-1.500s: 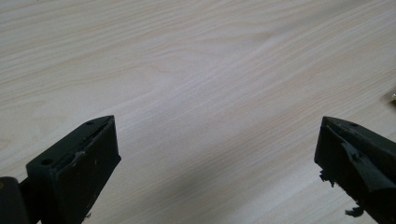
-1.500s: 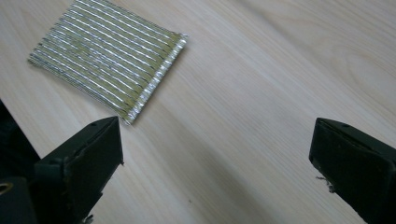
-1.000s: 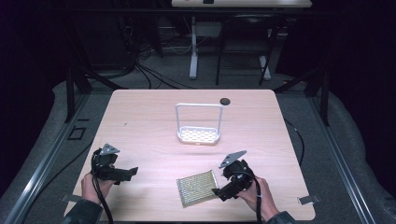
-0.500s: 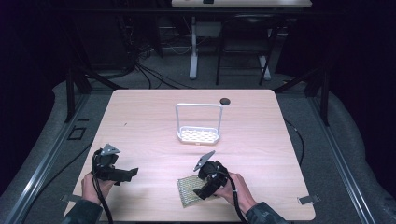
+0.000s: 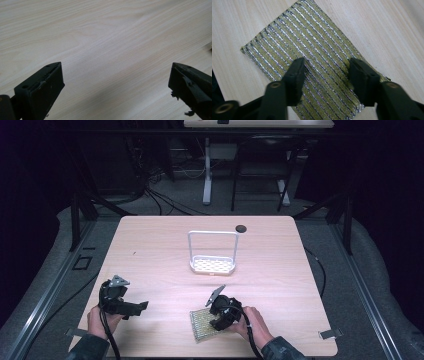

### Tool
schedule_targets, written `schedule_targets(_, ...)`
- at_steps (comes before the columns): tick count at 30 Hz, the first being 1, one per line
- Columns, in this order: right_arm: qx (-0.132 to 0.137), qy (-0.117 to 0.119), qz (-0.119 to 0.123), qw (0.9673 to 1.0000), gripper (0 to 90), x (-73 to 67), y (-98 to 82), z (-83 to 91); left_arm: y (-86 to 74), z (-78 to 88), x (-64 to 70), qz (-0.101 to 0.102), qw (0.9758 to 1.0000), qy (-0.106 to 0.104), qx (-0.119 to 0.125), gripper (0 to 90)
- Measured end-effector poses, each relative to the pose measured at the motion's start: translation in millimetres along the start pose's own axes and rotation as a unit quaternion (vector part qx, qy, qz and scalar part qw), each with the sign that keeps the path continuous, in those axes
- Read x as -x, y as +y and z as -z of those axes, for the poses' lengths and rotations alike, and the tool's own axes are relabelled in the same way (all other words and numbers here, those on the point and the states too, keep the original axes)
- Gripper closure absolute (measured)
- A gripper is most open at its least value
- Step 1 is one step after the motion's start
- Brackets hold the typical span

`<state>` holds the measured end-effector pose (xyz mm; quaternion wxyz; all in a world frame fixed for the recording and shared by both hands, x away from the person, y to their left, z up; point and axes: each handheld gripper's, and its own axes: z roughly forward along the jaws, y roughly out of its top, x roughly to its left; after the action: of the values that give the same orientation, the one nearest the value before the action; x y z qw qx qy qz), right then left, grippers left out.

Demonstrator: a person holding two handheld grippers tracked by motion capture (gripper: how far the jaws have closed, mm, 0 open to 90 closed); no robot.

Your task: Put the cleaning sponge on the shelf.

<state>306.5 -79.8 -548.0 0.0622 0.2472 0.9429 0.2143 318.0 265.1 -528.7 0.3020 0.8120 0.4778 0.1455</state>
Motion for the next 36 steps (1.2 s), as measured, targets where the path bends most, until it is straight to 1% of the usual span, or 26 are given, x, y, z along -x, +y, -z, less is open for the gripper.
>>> schedule_targets(1,0.006,0.003,0.002,1.0,56.4,-0.1,-1.4,-0.6,-0.3,-0.3,0.5,0.001,1.0,0.001,0.0,0.0)
schedule_targets(3,0.004,0.002,-0.005,1.0,60.1,-0.5,-1.7,-0.3,-0.3,-1.3,1.2,0.0,1.0,-0.001,-0.005,0.1)
schedule_targets(4,0.004,0.002,-0.005,1.0,60.1,-0.5,-1.7,-0.3,-0.3,-1.3,1.2,0.0,1.0,-0.001,-0.005,0.1)
schedule_targets(6,0.002,-0.004,-0.008,1.0,63.8,-2.0,-1.7,-0.6,-0.2,-2.2,1.7,-0.002,1.0,-0.001,-0.007,0.2)
schedule_targets(9,0.004,-0.006,-0.011,0.9999,66.0,-2.4,-1.7,-1.3,-0.4,-1.9,2.7,0.0,1.0,0.001,-0.007,0.2)
schedule_targets(11,0.006,-0.009,-0.014,0.9998,69.5,-4.1,-1.9,-1.6,-0.3,-1.9,2.9,0.002,1.0,0.0,-0.006,0.3)
schedule_targets(13,0.004,-0.014,-0.009,0.9998,73.0,-5.1,-1.8,-1.2,-0.2,-2.2,3.6,0.003,1.0,-0.001,-0.008,0.2)
schedule_targets(15,0.004,-0.014,-0.011,0.9998,77.5,-6.0,-1.9,-1.1,0.2,-3.1,3.8,-0.001,1.0,-0.001,-0.01,0.3)
schedule_targets(16,0.007,-0.012,-0.016,0.9998,80.0,-5.7,-2.3,-1.4,0.4,-3.5,3.8,-0.002,0.9999,-0.001,-0.011,0.2)
schedule_targets(18,0.008,-0.006,-0.023,0.9997,81.9,-4.5,-3.2,-1.1,0.7,-3.8,3.3,-0.005,0.9999,-0.002,-0.011,0.2)
schedule_targets(19,0.015,-0.004,-0.028,0.9995,85.4,-3.2,-4.8,-1.2,0.7,-3.9,3.2,-0.004,0.9999,-0.001,-0.011,0.3)
schedule_targets(20,0.015,-0.004,-0.028,0.9995,85.4,-3.2,-4.8,-1.2,0.7,-4.0,3.2,-0.004,0.9999,-0.001,-0.011,0.3)
schedule_targets(21,0.015,-0.003,-0.029,0.9995,87.9,-3.0,-5.0,-0.8,0.6,-4.3,3.3,-0.004,0.9999,-0.001,-0.01,0.2)
schedule_targets(22,0.023,-0.001,-0.037,0.9991,88.8,-3.5,-5.8,-1.5,0.8,-3.9,3.3,-0.003,0.9999,-0.002,-0.012,0.2)
schedule_targets(23,0.029,0.0,-0.038,0.9989,89.1,-3.2,-7.0,-1.7,1.0,-4.0,3.6,-0.003,0.9999,-0.003,-0.013,0.2)
schedule_targets(24,0.028,-0.001,-0.037,0.9989,89.4,-2.7,-7.8,-0.5,1.0,-4.0,3.8,-0.004,0.9999,-0.003,-0.013,0.2)
schedule_targets(25,0.034,-0.001,-0.045,0.9984,89.5,-3.0,-8.4,-1.0,1.0,-4.0,4.1,-0.003,0.9999,-0.003,-0.012,0.2)
schedule_targets(28,0.036,-0.008,-0.04,0.9985,90.0,-5.1,-7.8,1.9,1.2,-3.5,4.2,-0.003,0.9999,-0.005,-0.011,0.3)
schedule_targets(29,0.038,-0.012,-0.042,0.9983,90.0,-4.3,-7.4,4.2,1.3,-3.3,3.9,-0.004,0.9999,-0.005,-0.01,0.2)
schedule_targets(32,0.044,-0.012,-0.048,0.9978,90.0,-2.1,-8.0,7.0,1.3,-3.5,3.5,-0.002,1.0,-0.004,-0.006,0.2)
schedule_targets(36,0.055,-0.018,-0.054,0.9968,90.0,-1.3,-7.4,14.1,1.5,-2.5,3.4,-0.002,1.0,-0.006,-0.007,0.2)
